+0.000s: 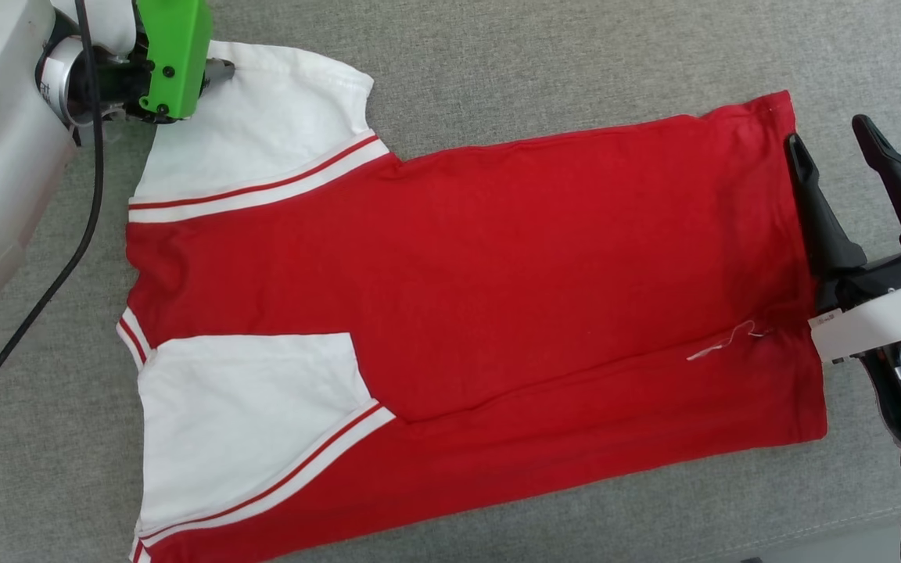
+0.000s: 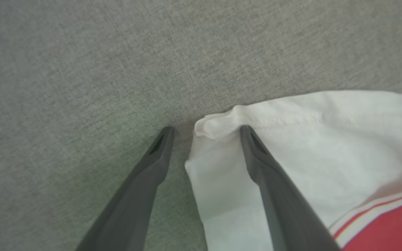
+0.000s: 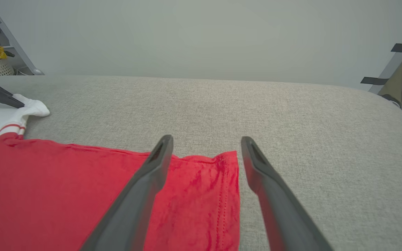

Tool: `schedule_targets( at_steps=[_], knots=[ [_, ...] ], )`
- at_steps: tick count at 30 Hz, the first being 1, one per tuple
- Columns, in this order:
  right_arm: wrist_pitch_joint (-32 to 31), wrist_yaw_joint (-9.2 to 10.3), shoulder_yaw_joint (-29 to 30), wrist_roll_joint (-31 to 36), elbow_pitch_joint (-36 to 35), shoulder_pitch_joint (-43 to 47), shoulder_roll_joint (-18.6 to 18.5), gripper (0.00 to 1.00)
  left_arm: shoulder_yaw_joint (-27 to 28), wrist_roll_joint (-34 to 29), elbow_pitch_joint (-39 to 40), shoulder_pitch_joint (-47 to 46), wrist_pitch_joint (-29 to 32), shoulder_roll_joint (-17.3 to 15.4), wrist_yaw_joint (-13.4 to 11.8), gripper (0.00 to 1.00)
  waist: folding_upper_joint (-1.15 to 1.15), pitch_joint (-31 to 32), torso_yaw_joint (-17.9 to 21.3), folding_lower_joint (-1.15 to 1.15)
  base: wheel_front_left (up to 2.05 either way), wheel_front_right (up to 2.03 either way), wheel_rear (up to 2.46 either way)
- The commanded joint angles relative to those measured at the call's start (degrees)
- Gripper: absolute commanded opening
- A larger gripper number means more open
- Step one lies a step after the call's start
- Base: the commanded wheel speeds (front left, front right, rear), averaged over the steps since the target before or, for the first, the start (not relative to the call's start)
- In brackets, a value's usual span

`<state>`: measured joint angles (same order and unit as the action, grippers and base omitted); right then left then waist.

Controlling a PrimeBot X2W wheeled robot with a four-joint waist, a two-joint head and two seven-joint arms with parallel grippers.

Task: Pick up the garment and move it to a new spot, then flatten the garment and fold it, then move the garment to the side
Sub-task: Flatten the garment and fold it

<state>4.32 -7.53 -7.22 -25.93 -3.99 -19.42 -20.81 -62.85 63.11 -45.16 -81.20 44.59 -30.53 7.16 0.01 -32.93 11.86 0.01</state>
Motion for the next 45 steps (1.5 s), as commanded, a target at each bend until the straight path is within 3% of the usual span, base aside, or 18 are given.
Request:
schedule_targets(
  at_steps=[1,2,8,14,21,26,30,34,45],
  knots=[
    [0.7,0.04,0.2,-0.4,0.3,-1.3,-0.2,1.00,-2.1,0.0,-1.2,3.1,0.4,0.9,0.3,0.31,-0.01,0.4,-0.2,-0.01,0.00,0.00,0.00],
    [0.8,0.04,0.2,-0.5,0.5,-1.5,-0.2,1.00,-2.4,0.1,-1.3,3.3,0.4,0.9,0.3,0.00,-0.01,0.6,-0.3,-0.01,0.00,0.00,0.00],
    [0.7,0.04,0.8,-0.8,1.6,-2.9,-1.5,1.00,-3.3,-0.3,0.1,3.1,-4.5,0.6,0.3,0.00,-0.01,3.0,-1.6,-0.01,0.00,0.00,0.00],
    [-3.9,0.04,0.1,-1.1,2.2,-6.4,-6.8,1.00,-5.1,-1.0,5.1,2.5,-11.5,0.5,0.3,0.00,-0.01,7.1,-4.5,-0.01,0.00,0.00,0.00],
    [-23.6,0.04,-6.5,-8.4,1.2,-11.8,-17.1,1.00,-8.4,-3.2,13.2,4.5,-18.8,-1.4,0.3,0.00,-0.01,10.1,-7.6,-0.01,0.00,0.00,0.00],
    [-37.8,0.04,-9.2,-15.3,5.2,-16.0,-21.8,1.00,-9.2,-4.2,17.7,6.0,-22.8,-2.2,0.3,0.00,-0.01,10.2,-9.2,-0.01,0.00,0.00,0.00],
    [-46.3,0.04,-11.3,-17.5,10.1,-19.1,-23.2,1.00,-9.4,-5.0,20.0,6.1,-25.0,-2.2,0.3,0.00,-0.01,9.3,-10.5,-0.01,0.00,0.00,0.00],
    [-50.2,0.04,-13.0,-17.4,15.8,-21.7,-22.8,1.00,-9.5,-6.1,21.4,5.5,-26.5,-1.9,0.3,0.00,-0.01,8.0,-11.8,-0.01,0.00,0.00,0.00],
    [-48.5,0.04,-18.0,-16.8,27.5,-26.1,-17.3,1.00,-9.2,-7.1,23.1,3.7,-29.3,-0.9,0.3,0.00,-0.01,4.3,-14.4,-0.01,0.00,0.00,0.00]
  ],
)
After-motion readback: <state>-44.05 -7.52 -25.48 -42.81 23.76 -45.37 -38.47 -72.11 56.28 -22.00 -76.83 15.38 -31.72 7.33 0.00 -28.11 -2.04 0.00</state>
